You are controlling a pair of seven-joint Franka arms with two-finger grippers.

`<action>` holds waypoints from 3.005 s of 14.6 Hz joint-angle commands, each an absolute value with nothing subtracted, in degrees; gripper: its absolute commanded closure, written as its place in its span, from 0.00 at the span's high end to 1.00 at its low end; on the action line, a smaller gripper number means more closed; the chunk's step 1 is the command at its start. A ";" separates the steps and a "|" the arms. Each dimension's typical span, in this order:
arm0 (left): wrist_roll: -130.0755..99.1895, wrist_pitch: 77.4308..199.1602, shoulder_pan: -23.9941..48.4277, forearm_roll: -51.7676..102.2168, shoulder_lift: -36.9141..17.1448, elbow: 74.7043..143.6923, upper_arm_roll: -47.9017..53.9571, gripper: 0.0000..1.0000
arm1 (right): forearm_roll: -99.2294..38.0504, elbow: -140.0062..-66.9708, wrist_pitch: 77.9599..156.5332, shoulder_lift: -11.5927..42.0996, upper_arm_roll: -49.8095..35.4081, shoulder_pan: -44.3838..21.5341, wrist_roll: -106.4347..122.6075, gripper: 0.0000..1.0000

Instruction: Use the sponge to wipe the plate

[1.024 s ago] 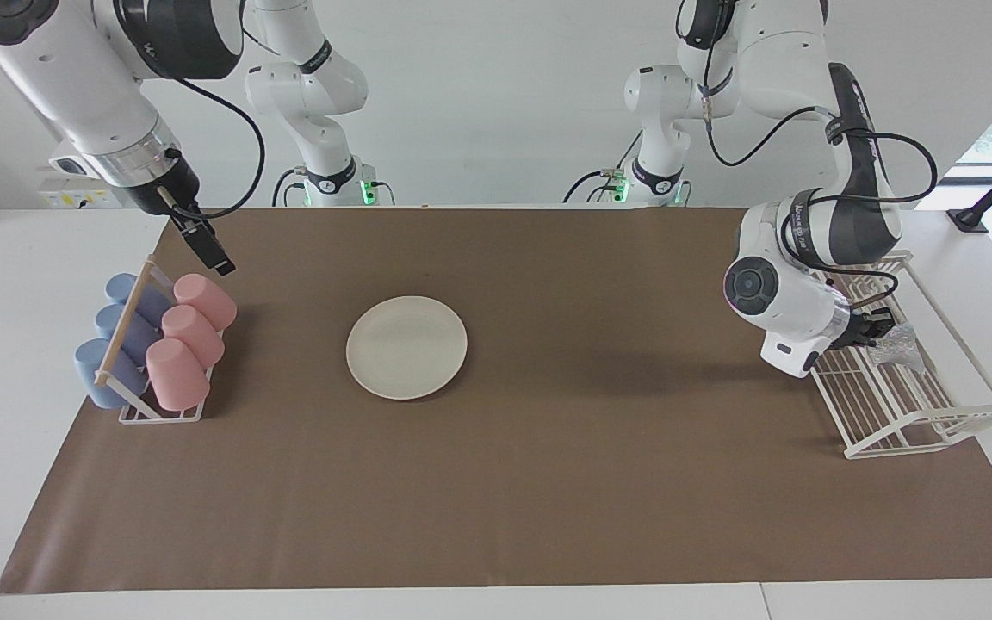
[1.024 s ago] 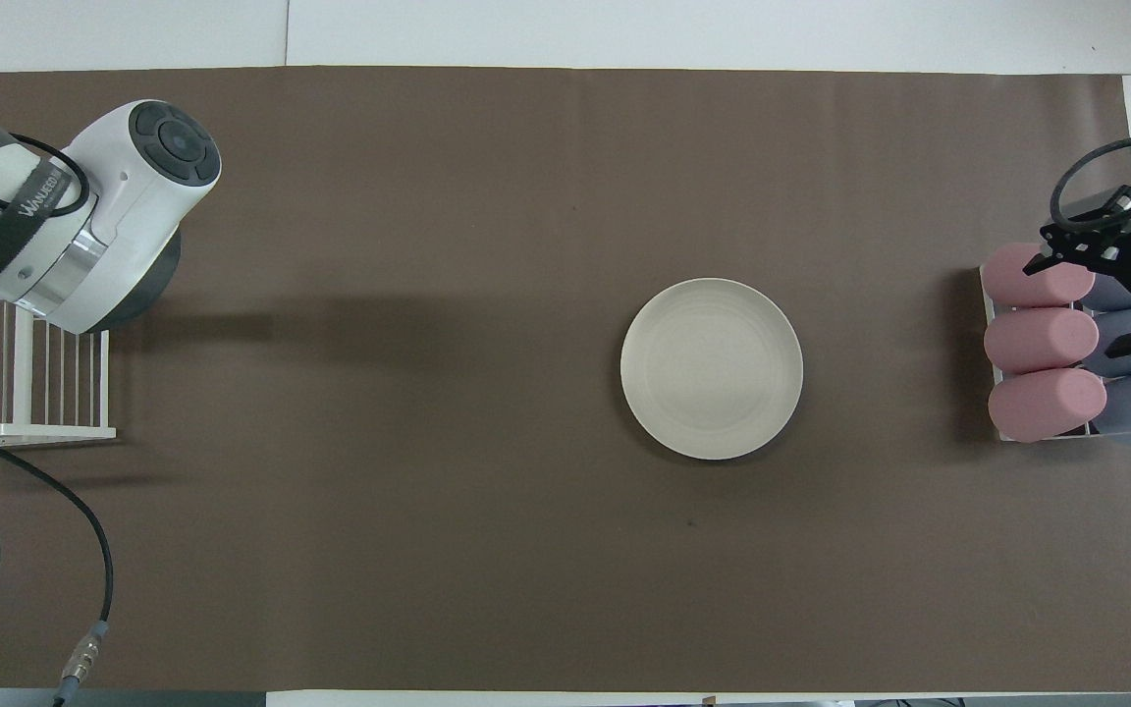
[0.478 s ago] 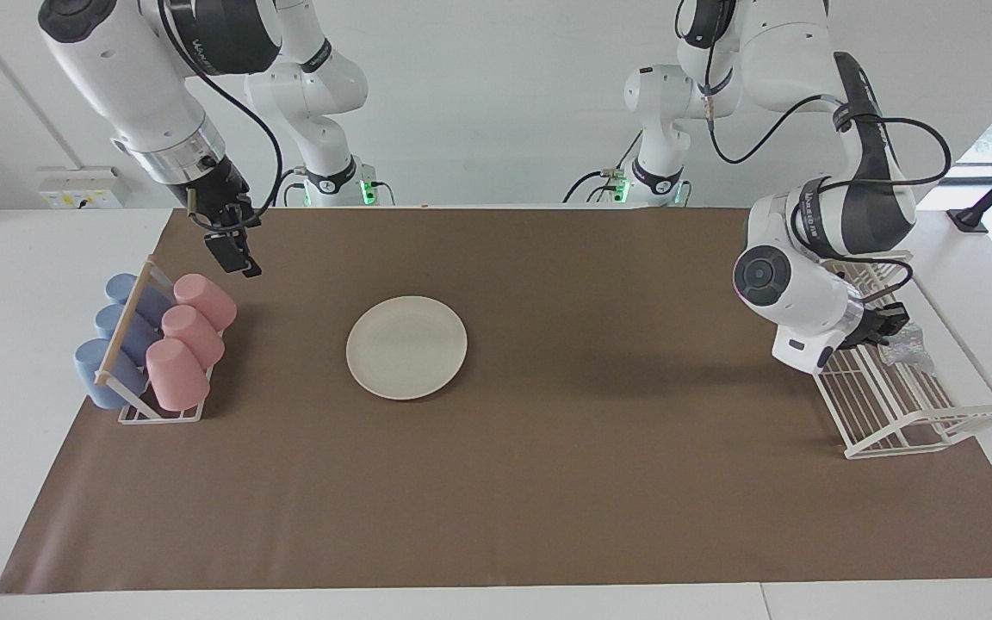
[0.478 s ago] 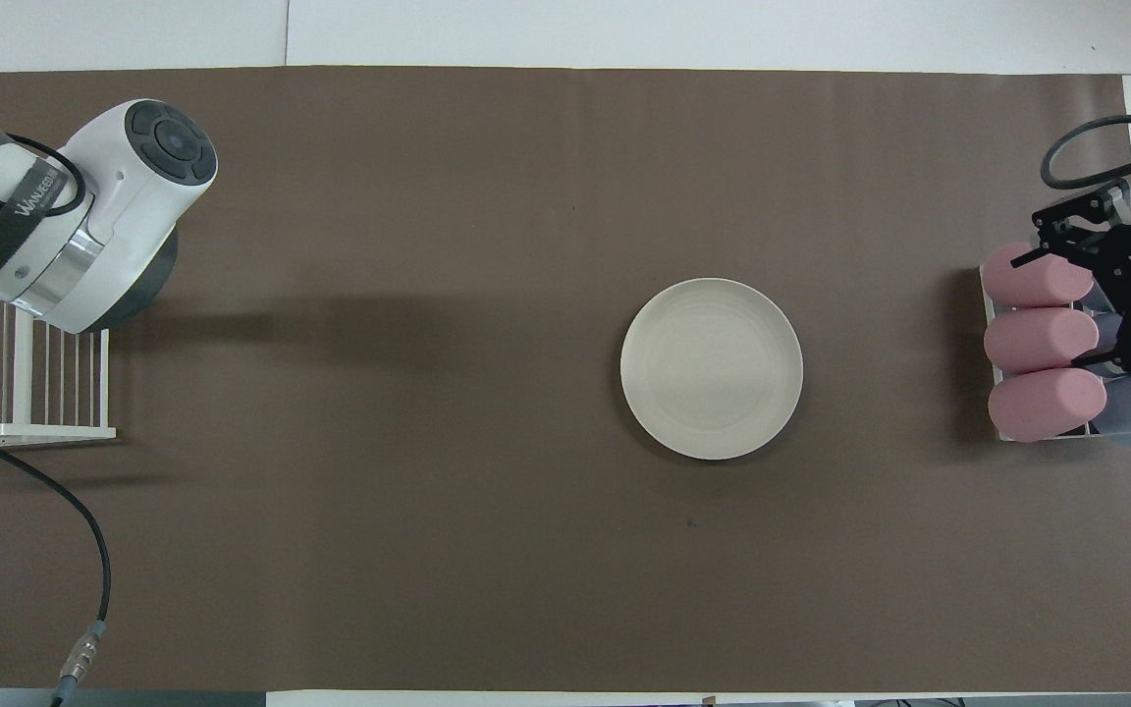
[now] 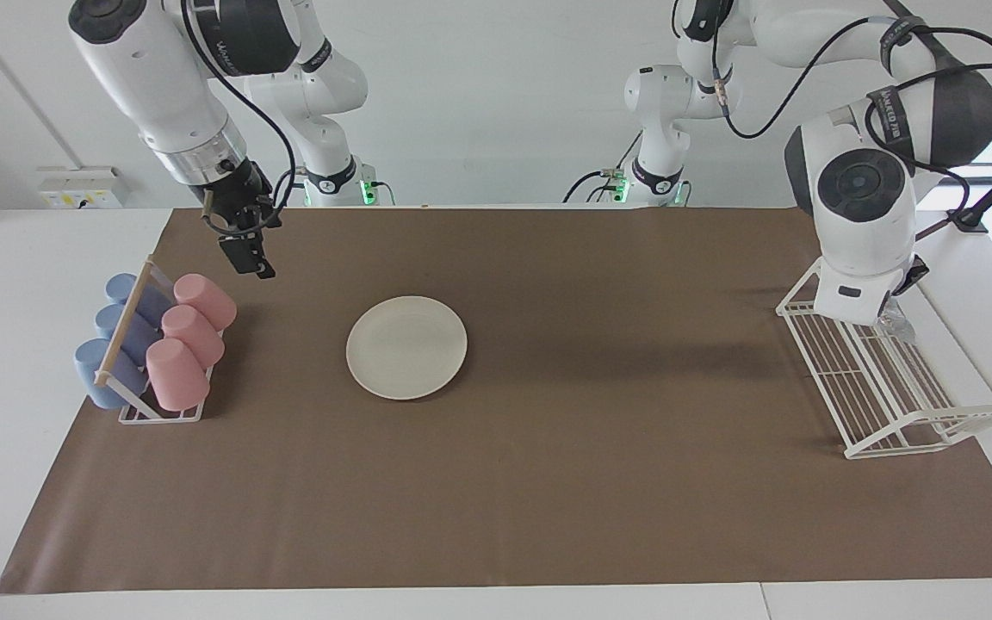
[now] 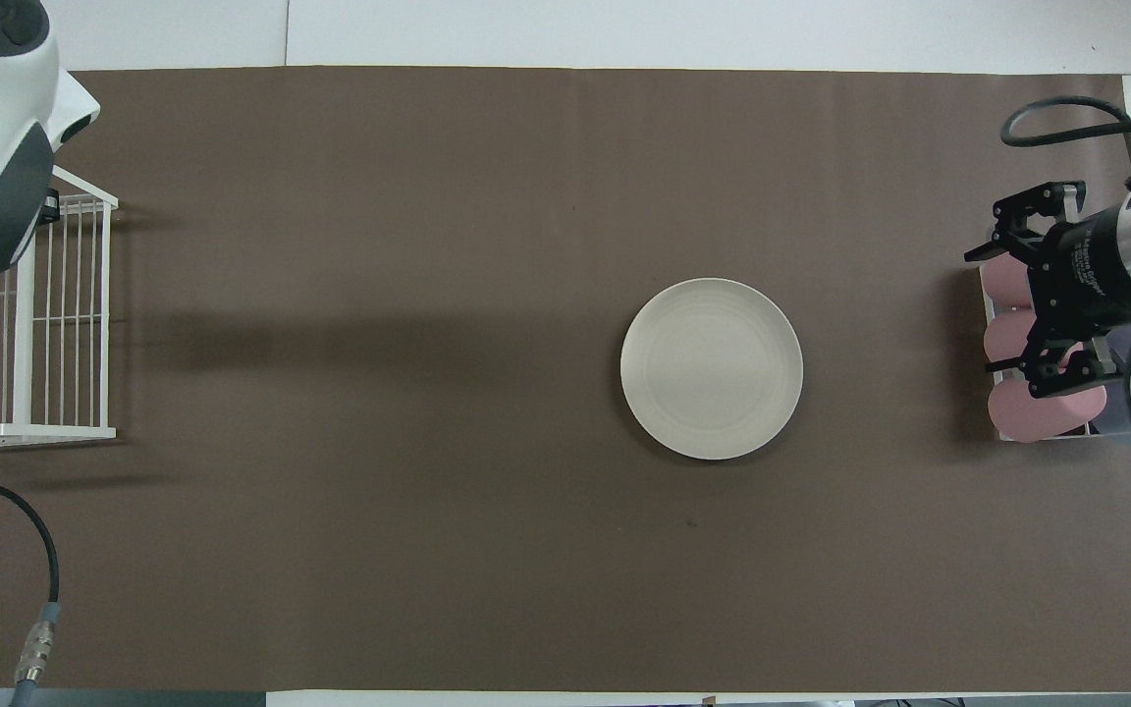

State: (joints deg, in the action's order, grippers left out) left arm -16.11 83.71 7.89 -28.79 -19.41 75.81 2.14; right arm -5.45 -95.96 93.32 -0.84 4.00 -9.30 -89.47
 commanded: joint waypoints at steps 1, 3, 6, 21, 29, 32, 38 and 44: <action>-15.73 80.51 4.07 -9.60 -16.98 72.69 2.11 0.00 | -5.98 -98.26 94.49 -2.81 3.60 -11.50 -90.35 1.00; -17.39 80.25 1.68 3.99 -14.69 72.86 1.93 0.00 | -6.06 -98.26 94.31 -2.90 3.43 -11.95 -89.13 1.00; -23.73 81.12 1.41 16.76 -14.24 73.21 2.02 0.00 | -7.29 -99.05 94.39 -3.34 3.34 -12.30 -87.81 1.00; 8.76 103.89 6.31 73.70 5.80 122.24 2.73 0.00 | -7.29 -100.28 98.08 -2.20 3.25 -23.11 -90.69 1.00; 30.92 106.08 15.11 91.75 6.15 133.24 2.81 0.00 | -9.57 -97.48 105.99 3.69 2.38 -30.85 -106.07 1.00; 35.77 110.02 19.58 96.93 6.41 135.96 2.81 0.00 | -10.11 -97.82 109.86 5.18 1.67 -34.00 -110.72 1.00; 35.68 109.42 19.25 99.14 6.24 135.97 2.81 0.00 | -11.69 -100.54 110.39 3.96 1.41 -34.28 -111.80 1.00; 35.77 108.20 18.90 99.23 5.98 135.79 2.73 0.00 | -11.87 -103.80 110.39 2.29 1.32 -36.38 -111.97 1.00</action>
